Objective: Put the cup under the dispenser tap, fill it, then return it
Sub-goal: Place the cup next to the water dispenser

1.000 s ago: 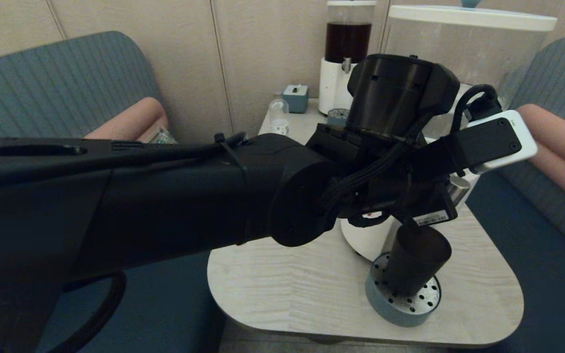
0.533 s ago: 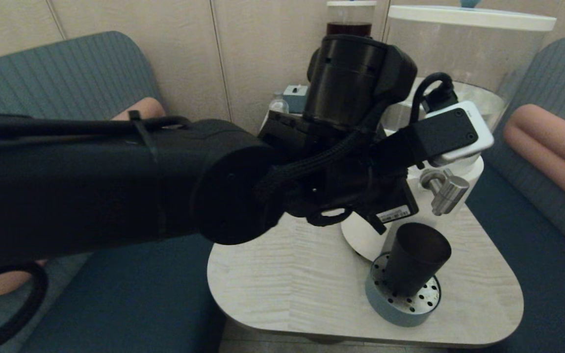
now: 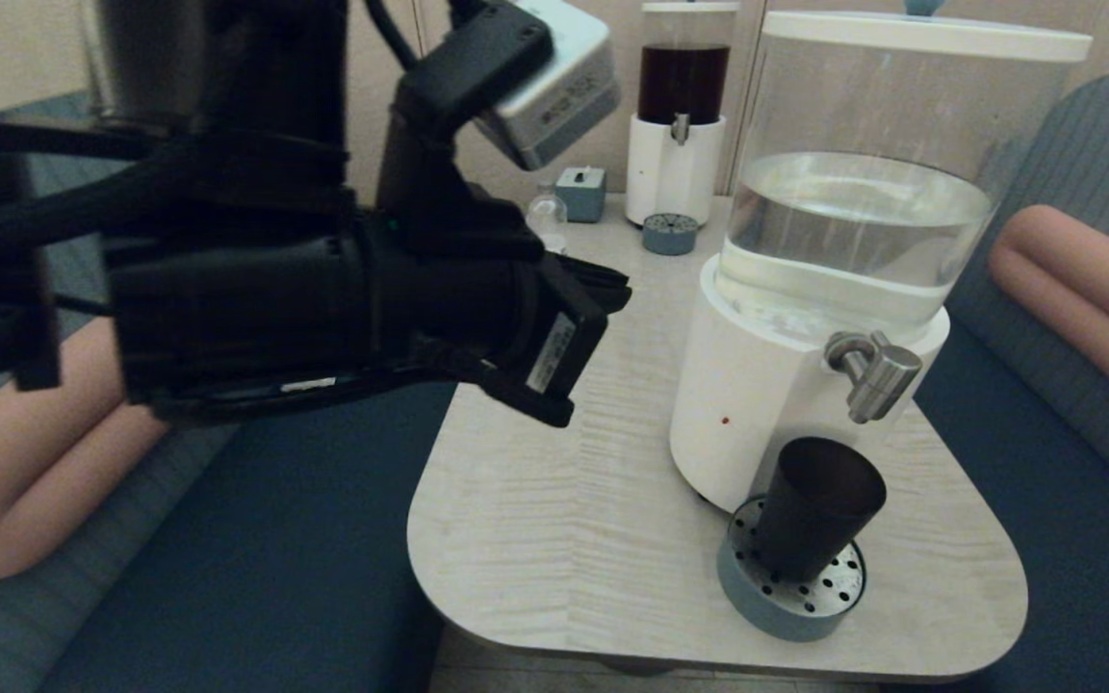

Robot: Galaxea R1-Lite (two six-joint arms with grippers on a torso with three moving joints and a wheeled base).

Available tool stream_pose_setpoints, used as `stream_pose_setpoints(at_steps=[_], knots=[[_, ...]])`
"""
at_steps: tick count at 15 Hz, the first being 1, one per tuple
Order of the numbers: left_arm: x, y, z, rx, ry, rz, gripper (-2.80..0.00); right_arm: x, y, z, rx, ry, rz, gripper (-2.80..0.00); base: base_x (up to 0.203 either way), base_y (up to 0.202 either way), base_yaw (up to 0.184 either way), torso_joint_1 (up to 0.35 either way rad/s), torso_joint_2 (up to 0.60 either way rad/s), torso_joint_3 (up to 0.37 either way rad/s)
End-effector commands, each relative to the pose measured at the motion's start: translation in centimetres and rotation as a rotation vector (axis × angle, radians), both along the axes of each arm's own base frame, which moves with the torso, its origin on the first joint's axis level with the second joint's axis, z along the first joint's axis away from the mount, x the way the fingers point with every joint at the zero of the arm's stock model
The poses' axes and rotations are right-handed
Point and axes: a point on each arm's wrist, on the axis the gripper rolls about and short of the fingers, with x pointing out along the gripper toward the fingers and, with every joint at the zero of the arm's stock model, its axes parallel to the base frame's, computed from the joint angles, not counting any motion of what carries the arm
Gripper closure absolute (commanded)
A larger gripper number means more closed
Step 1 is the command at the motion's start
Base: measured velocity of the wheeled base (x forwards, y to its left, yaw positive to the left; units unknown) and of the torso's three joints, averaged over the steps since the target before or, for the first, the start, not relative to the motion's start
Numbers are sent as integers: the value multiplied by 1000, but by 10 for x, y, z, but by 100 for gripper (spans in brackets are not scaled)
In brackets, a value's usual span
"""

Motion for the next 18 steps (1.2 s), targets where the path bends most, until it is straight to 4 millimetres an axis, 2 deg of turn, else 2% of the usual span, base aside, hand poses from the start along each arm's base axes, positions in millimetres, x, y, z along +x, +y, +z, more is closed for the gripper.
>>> stream_pose_setpoints(at_steps=[1,3,6,8,11,14,17,18], knots=[[-27,34,-6,-122,37,-18,0,0,0,-1,-1,0,1,0,0,0,0,0,0,0],[-24,49,-40,-160,45,-8,0,0,0,0,-1,0,1,0,0,0,0,0,0,0],[-9,72,-92,-181,47,69,0,0,0,0,-1,0,1,0,0,0,0,0,0,0],[1,75,-116,-196,35,96,0,0,0,-1,-1,0,1,0,0,0,0,0,0,0],[18,68,-137,-282,5,84,0,0,0,0,-1,1,1,0,0,0,0,0,0,0],[22,61,-146,-335,5,-114,0,0,0,0,-1,-2,1,0,0,0,0,0,0,0],[27,55,-155,-325,29,-190,0,0,0,-1,-1,0,1,0,0,0,0,0,0,0],[26,54,-159,-319,43,-207,-58,0,0,0,-1,-1,1,0,0,0,0,0,0,0]])
